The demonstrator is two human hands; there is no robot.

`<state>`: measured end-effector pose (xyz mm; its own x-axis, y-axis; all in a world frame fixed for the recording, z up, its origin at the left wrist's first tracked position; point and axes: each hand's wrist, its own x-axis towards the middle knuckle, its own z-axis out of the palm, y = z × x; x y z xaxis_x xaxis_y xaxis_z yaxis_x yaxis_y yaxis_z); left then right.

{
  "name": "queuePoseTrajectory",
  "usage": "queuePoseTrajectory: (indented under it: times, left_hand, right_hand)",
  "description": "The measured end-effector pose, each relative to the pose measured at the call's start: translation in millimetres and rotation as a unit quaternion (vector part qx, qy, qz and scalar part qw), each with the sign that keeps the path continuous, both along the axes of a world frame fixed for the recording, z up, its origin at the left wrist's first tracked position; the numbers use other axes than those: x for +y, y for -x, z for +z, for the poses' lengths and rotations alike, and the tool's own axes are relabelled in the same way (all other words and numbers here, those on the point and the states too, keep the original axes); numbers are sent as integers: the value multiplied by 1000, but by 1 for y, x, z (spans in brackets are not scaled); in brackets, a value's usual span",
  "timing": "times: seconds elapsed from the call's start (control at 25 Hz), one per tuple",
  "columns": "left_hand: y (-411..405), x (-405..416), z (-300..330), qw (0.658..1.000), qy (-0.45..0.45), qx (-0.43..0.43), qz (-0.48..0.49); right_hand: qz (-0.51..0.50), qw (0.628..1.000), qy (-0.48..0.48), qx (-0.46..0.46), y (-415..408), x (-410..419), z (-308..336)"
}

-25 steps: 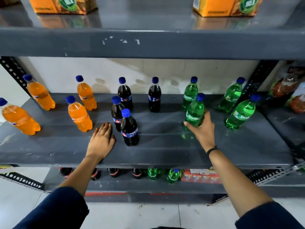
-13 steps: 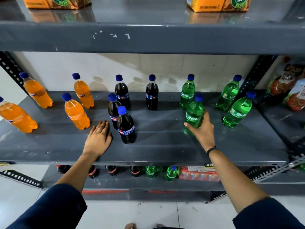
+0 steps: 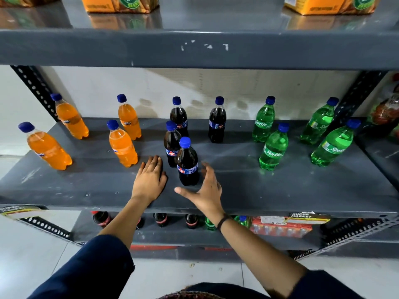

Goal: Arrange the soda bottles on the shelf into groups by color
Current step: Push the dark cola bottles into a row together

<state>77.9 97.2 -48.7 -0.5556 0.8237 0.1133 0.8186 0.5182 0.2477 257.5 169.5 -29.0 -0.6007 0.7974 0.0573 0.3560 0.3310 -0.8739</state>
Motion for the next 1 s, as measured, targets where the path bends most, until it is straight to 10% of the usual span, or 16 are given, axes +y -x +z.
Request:
queuePoseTrajectory:
  times: [0.72,1.0]
  left_hand:
    - [7,2,-6,1000,-1,3,-13]
    - [7,7,6,984,-103,-144,35]
  right_hand:
    - [-190,981,-30,16,12,84,3]
    - [-212,974,-82,-22,3,72,-4]
